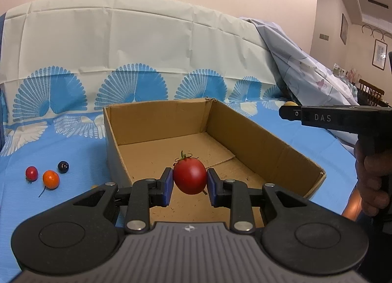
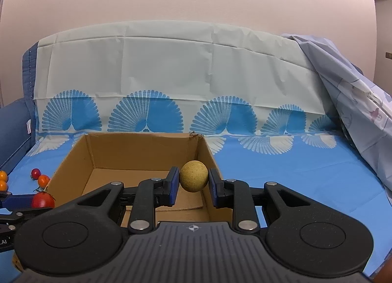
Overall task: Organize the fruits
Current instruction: 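Carry the held tomato and yellow-green fruit over the cardboard box with both grippers, then open both grippers to drop the tomato and yellow-green fruit into the box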
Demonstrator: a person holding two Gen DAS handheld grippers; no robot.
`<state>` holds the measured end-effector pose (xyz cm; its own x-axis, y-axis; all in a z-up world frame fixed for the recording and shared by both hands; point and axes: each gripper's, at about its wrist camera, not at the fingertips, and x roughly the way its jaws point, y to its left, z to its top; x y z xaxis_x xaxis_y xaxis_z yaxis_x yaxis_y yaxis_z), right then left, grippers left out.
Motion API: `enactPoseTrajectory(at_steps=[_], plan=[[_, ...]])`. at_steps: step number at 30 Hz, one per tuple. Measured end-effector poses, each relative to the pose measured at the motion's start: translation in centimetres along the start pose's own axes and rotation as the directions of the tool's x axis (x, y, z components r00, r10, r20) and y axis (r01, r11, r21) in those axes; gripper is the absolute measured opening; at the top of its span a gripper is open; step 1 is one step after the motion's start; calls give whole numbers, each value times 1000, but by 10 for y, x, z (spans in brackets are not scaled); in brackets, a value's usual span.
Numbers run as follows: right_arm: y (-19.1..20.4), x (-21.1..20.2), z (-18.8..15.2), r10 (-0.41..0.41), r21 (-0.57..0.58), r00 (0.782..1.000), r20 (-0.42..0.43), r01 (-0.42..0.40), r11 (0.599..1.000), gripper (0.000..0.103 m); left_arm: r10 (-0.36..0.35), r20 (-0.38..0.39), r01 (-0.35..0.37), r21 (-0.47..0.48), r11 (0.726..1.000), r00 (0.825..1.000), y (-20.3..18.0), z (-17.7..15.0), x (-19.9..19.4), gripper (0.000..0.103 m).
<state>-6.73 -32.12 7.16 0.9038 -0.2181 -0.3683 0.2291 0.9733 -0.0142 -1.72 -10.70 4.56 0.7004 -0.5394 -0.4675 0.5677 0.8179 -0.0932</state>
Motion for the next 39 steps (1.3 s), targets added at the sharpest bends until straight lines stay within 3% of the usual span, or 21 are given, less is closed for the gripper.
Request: enactPoseTrajectory(at_steps=[12,39], plan=[[3,5,1,13,6,1000,-5,-13,1000,27,-16,-3,16,48,999,1000,-16,-4,3,32],[6,6,0,7,-15,1000,-8,-7,1000,27,-15,9,14,38,999,1000,-13,-4,2,32]])
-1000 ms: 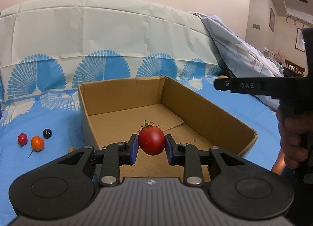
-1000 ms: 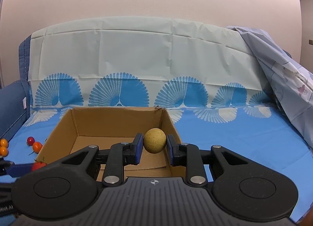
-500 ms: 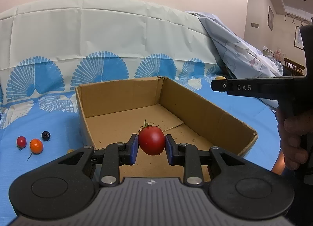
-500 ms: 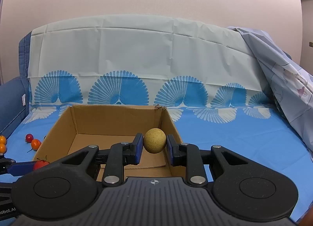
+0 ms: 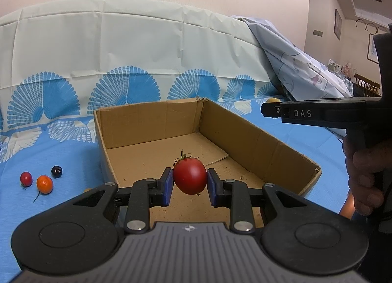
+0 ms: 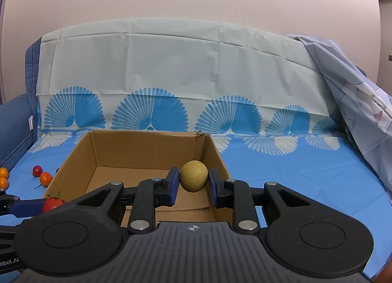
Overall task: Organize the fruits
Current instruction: 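Open both grippers to drop the tomato and yellow-green fruit into the box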
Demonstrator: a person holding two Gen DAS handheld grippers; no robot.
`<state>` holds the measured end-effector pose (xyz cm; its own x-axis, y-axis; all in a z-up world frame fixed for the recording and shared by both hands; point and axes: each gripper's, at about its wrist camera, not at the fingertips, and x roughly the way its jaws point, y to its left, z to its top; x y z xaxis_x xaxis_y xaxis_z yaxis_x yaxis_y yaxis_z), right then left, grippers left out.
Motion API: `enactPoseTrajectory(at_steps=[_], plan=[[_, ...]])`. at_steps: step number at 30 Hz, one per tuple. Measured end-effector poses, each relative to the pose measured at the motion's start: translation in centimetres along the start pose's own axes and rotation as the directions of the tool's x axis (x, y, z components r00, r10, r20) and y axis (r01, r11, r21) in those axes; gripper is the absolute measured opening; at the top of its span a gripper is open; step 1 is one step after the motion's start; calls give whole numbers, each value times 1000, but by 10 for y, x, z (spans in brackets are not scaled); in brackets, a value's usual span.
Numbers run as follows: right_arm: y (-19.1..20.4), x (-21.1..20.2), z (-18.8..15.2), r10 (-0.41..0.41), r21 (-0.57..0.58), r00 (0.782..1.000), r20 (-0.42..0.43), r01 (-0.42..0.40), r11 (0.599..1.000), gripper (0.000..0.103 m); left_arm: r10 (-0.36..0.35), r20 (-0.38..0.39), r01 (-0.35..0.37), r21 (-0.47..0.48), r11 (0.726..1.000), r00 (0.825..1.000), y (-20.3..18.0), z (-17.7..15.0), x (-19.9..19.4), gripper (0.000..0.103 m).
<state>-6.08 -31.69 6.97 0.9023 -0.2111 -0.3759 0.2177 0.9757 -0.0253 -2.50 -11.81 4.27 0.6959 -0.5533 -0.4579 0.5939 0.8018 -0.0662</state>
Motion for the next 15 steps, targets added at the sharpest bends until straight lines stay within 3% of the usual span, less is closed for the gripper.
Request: enactPoseTrajectory(at_steps=[12,13,14,15], plan=[[0,0,0,-8,0,1000,-1,8,1000,28,-8,3,8,-2,1000,1000,1,0,0,33],[0,0,0,-12,0,1000,-2,12,1000,37,-14,-2,14,-6,1000,1000,0,0,1,42],[0,0,0,-15,3,1000,0,15,1000,43,-18,-9,18,-11,1000,1000,0,0,2,57],[-1,0,0,-18,4,1000,2,18,1000,53,-14,-7,14,-12,1000,1000,0,-1,2,59]])
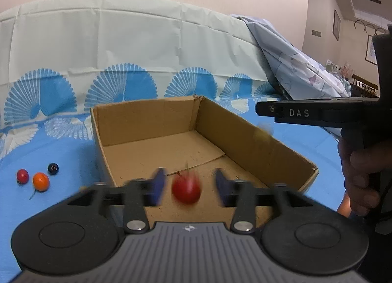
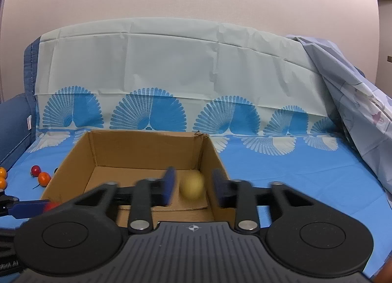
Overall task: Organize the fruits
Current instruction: 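Open both grippers to drop the tomato and yellow-green fruit into the box, then move both open grippers back toward the remaining fruit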
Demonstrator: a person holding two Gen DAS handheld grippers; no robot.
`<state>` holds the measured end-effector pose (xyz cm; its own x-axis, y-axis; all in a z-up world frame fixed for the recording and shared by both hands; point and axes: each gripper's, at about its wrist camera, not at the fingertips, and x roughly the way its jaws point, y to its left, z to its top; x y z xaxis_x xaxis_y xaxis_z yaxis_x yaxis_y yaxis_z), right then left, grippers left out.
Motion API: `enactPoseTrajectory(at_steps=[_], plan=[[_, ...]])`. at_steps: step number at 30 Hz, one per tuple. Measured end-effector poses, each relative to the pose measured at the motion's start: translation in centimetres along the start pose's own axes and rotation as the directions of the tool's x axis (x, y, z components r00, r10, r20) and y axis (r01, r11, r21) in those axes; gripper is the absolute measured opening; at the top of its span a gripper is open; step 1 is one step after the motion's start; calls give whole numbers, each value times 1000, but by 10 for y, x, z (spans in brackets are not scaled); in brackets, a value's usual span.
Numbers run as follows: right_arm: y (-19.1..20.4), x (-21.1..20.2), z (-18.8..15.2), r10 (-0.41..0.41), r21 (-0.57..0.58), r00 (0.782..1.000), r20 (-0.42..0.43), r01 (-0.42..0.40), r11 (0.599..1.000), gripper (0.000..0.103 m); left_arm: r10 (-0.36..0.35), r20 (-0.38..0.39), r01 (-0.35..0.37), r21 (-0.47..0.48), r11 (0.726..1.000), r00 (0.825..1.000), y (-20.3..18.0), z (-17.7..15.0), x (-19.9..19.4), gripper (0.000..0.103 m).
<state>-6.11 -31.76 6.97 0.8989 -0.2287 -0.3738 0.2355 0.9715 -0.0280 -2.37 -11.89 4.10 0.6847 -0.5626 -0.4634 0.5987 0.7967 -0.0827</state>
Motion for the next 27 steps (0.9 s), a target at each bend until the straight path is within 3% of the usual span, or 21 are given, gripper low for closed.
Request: enactPoseTrajectory(at_steps=[1,10,17,23,27], plan=[[0,0,0,-4,0,1000,1,4,1000,58,10,6,-10,7,1000,1000,-1,-1,0,59],[5,1,-1,-21,-15,1000,1,21,1000,58,56,59,-57,12,998,997,-2,-2,-3,60],[10,0,-2,-34,-41,999,12,35,999,58,96,110,-99,23,995,989,0,-3,-7,75],[9,0,-2,-31,-17,999,19,31,999,58,138,136,-146,47,988,981,0,-3,-8,79],[10,-2,-1,-20,-4,1000,24,20,1000,58,189,149,-191,4,982,971,12,1,-12,80]])
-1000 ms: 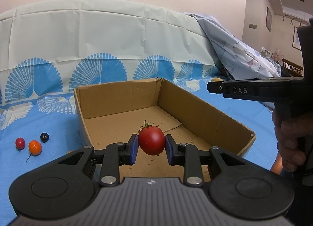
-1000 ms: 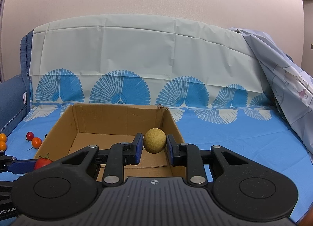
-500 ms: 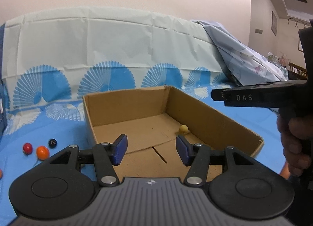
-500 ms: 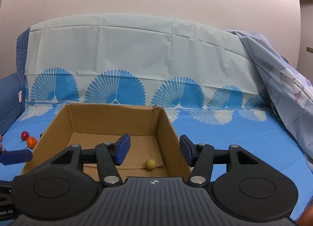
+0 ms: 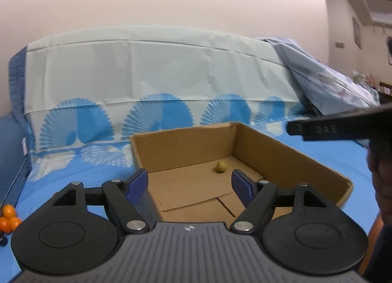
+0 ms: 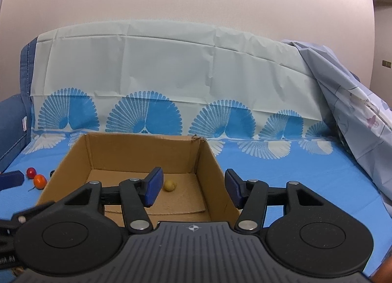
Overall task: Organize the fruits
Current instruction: 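Move both open grippers back toward the remaining fruit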
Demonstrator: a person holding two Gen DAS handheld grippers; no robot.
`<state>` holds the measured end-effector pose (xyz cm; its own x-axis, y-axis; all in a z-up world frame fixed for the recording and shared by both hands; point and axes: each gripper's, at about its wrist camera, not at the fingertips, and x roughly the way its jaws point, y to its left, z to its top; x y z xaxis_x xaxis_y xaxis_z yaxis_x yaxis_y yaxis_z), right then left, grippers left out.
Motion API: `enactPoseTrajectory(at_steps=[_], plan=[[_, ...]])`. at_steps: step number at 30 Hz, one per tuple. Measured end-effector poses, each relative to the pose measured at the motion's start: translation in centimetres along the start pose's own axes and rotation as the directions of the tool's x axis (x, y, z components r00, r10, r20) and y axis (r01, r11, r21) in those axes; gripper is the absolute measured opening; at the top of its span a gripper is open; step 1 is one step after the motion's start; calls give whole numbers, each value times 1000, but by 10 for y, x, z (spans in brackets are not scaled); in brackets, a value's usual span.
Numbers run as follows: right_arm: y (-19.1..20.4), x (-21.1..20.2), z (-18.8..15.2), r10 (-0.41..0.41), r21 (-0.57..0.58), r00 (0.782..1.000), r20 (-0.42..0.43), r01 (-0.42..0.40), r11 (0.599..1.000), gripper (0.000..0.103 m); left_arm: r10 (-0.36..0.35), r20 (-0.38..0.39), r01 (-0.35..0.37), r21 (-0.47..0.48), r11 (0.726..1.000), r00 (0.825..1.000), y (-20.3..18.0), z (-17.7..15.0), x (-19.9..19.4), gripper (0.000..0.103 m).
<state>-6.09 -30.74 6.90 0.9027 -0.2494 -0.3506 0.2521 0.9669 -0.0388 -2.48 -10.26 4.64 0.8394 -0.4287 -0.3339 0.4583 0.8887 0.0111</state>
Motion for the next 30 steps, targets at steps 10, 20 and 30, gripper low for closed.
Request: enactPoseTrajectory(at_steps=[10,20,30], plan=[[30,-6,6,51,28,998,23,-51,998,57,71,2,-71,57,996,997,57,37,-15,51],[76,-10,11,151,59,988,30,-153,986,54,164,-102,-157,73,985,981,137,38,-15,22],[130,-14,10,252,-17,968,14,-252,968,52,216,-162,-247,-206,947,963,188,40,-7,23]])
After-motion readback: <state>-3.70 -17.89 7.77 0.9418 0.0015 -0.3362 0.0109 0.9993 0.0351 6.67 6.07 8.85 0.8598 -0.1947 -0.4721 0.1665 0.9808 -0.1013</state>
